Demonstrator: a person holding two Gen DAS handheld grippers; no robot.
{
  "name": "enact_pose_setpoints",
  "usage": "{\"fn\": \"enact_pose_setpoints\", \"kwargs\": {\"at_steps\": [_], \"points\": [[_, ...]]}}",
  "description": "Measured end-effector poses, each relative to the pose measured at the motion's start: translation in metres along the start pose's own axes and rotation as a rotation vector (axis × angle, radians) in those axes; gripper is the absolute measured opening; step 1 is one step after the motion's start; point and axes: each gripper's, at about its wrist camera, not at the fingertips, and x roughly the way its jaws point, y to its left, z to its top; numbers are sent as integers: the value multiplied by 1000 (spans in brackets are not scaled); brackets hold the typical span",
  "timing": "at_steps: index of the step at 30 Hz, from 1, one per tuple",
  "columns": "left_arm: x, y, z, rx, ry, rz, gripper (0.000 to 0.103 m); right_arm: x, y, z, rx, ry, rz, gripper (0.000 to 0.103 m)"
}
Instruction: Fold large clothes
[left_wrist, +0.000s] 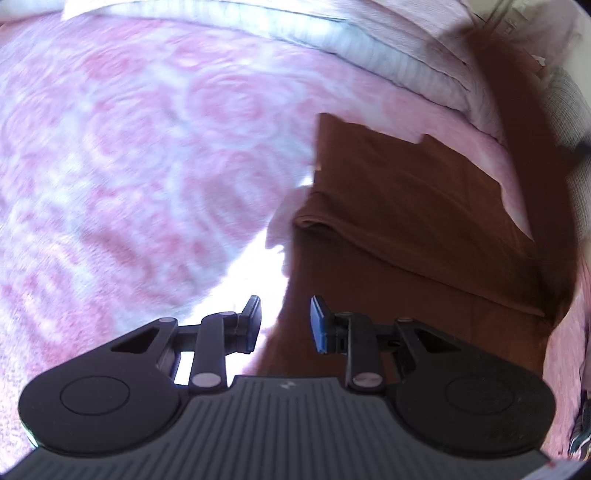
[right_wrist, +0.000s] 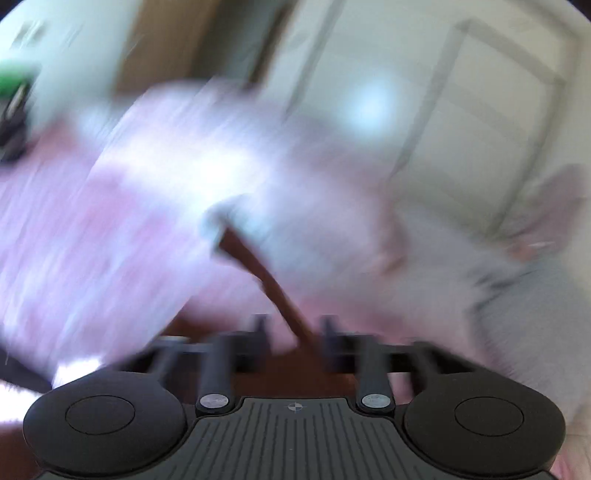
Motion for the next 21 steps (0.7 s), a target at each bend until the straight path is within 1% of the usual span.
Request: {"fn": "enact_pose_setpoints", "kwargs": {"at_steps": [2, 4, 5, 7, 10, 11, 14, 16, 18, 21], "points": [[0, 8, -1, -10, -2, 0, 24, 11, 17, -24, 0, 85, 41, 46], [3, 13, -1, -7, 2, 0, 24, 13, 15, -48, 37, 169, 50, 47], [5, 14, 0, -5, 7, -1, 24, 14, 6, -59, 58, 202, 37, 47], [11, 14, 4, -12, 15, -15, 24, 15, -16, -82, 97, 265, -8, 47], [19, 8, 11, -31, 6, -69, 24, 10, -61, -119, 137, 362, -135, 47], [22, 7, 16, -43, 0, -88, 24, 8, -75, -127, 147, 384, -162, 47], [38, 2, 38, -71, -23, -122, 25, 3, -112, -149, 151, 425, -236, 47], [49, -5, 53, -54, -47, -112, 25, 5, -129, -157, 153, 436, -263, 47], [62, -9, 68, -35, -59, -103, 28, 9, -144, -164, 171, 449, -284, 47], [80, -15, 86, -30, -59, -85, 30, 20, -152, -169, 179, 451, -299, 47]]}}
